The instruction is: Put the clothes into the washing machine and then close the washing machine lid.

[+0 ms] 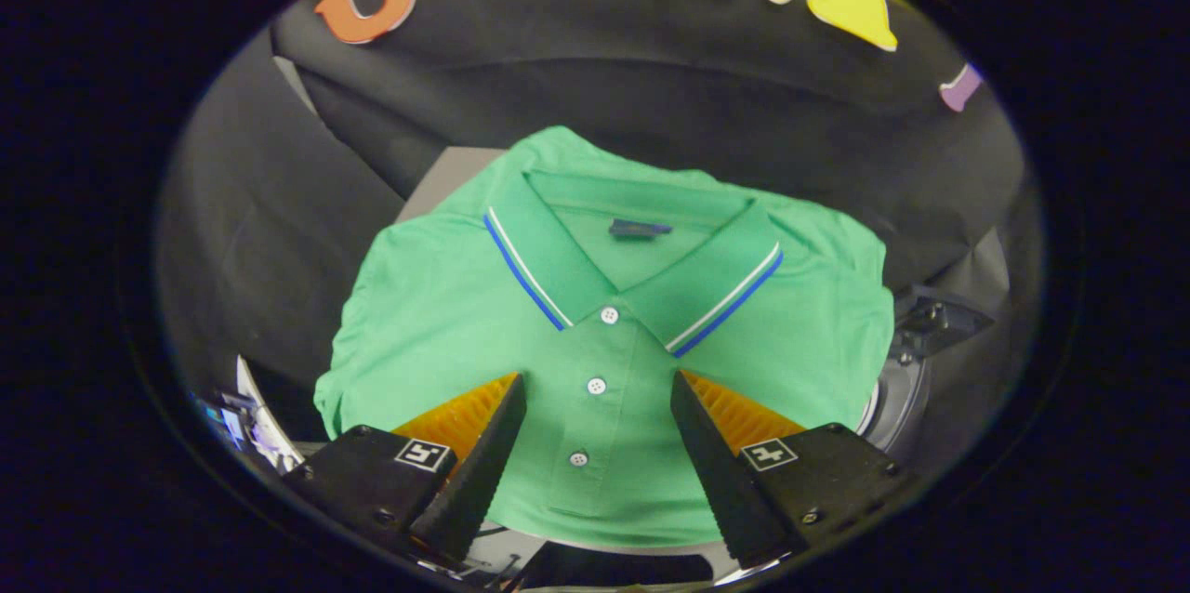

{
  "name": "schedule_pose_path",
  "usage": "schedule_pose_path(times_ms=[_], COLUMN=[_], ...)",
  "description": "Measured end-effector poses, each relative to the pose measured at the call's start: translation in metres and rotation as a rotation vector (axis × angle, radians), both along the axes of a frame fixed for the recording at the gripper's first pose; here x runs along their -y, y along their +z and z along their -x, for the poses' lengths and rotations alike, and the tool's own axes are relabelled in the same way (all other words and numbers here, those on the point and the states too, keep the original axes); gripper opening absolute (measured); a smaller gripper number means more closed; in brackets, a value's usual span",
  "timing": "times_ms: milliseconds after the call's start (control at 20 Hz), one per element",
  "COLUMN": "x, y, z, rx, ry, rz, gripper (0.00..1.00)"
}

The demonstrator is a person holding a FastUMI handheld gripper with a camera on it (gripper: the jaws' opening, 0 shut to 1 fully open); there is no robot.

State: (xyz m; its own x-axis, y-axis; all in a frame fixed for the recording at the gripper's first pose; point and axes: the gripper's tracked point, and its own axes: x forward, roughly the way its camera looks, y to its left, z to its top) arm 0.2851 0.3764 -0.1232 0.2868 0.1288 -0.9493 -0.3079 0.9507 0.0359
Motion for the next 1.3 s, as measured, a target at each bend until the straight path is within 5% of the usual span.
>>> schedule_pose_path(times_ms=[550,600,750,900,1000,1300], x=[0.006,0.007,0.006,0.012,0.013,0.009], y=[-0.003,-0.003,-0.003,-0.002,0.0,0.006], z=[0.004,0.003,0.0,-0.004,-0.002,0.002], rx=[-0.109,-0.11,-0.1,-0.1,-0.12,-0.187], ry=[0.034,0.014,-0.018,0.012,0.002,-0.056], rz=[0.11,0.108,0.098,0.066,0.002,-0.088], gripper=[0.91,0.85,0.47,0.26,0.16,0.1])
